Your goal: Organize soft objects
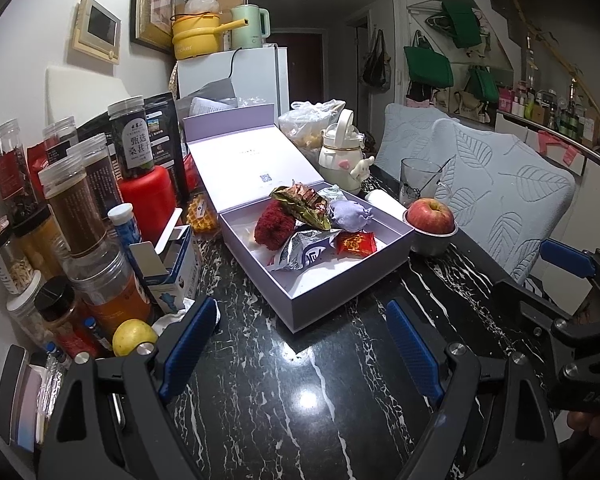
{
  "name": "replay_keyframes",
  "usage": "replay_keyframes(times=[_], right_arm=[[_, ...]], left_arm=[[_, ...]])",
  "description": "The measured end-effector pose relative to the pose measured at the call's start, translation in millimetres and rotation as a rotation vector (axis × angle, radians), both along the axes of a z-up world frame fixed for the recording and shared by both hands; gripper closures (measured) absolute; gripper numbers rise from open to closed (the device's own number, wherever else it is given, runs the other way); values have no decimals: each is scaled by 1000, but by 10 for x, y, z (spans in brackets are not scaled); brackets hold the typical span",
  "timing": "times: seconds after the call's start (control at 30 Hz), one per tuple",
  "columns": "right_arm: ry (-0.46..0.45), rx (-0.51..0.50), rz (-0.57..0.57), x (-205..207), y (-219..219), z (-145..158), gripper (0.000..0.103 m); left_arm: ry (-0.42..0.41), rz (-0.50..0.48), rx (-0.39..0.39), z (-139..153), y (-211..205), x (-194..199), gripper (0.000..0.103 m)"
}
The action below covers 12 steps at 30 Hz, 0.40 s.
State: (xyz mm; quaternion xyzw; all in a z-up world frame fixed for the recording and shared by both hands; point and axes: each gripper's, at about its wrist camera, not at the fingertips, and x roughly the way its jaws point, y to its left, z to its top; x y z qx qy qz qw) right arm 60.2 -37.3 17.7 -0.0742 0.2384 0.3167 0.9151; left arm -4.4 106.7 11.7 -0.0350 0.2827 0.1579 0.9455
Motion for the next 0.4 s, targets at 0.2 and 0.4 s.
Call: replay_keyframes(times=[0.2,0.4], right_arm=[[1,-4,2,-12,11,0,5],[18,-12,7,-3,51,-41,5]], left_arm=[[5,5,1,-4,-3,-5,15],[25,23,-14,-82,67,1,16]])
